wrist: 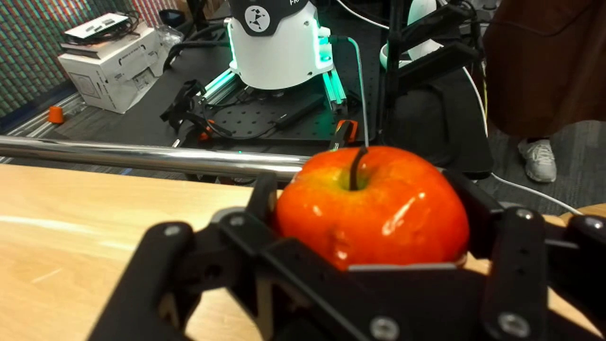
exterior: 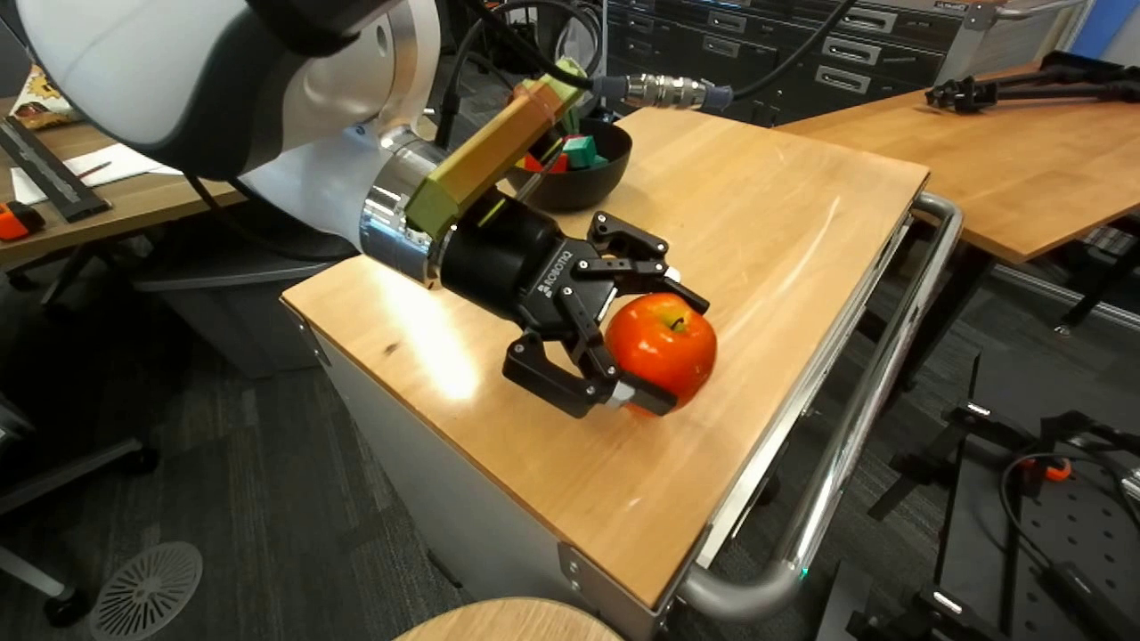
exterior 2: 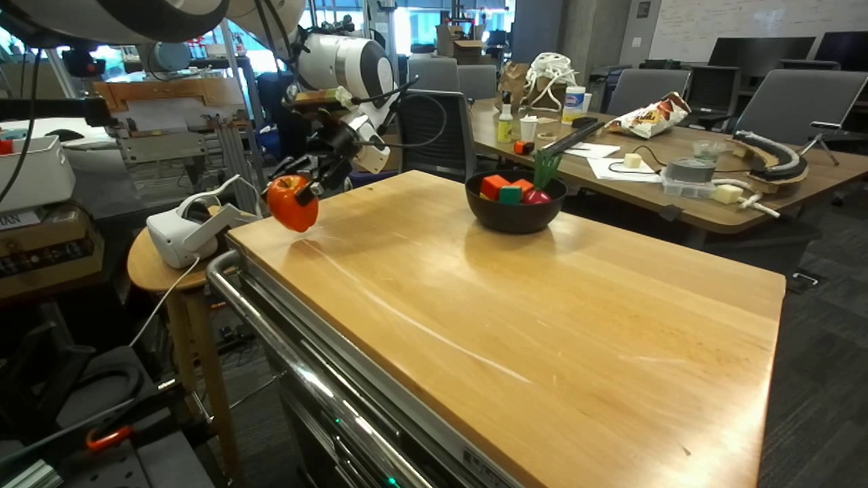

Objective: Place the toys in the black bowl then put the apple at the left back corner of the trolley

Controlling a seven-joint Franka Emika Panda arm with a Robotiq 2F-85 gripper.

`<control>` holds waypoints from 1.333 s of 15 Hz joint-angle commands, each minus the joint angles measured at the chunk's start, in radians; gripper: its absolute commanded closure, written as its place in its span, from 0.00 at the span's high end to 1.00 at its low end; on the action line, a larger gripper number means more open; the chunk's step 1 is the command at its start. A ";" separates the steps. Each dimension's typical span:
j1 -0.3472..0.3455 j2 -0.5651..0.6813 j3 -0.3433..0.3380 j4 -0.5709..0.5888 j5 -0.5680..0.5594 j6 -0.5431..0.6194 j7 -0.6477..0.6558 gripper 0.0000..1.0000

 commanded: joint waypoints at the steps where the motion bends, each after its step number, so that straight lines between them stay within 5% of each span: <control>1: -0.012 -0.015 0.015 -0.015 -0.013 0.000 -0.031 0.60; 16: -0.011 0.021 0.001 -0.037 -0.049 -0.006 -0.023 0.60; 17: -0.011 0.019 0.001 -0.037 -0.051 -0.007 -0.024 0.62; 18: -0.011 0.018 0.001 -0.034 -0.051 -0.007 -0.024 0.96; 20: -0.012 0.012 0.003 -0.035 -0.050 -0.007 -0.028 0.97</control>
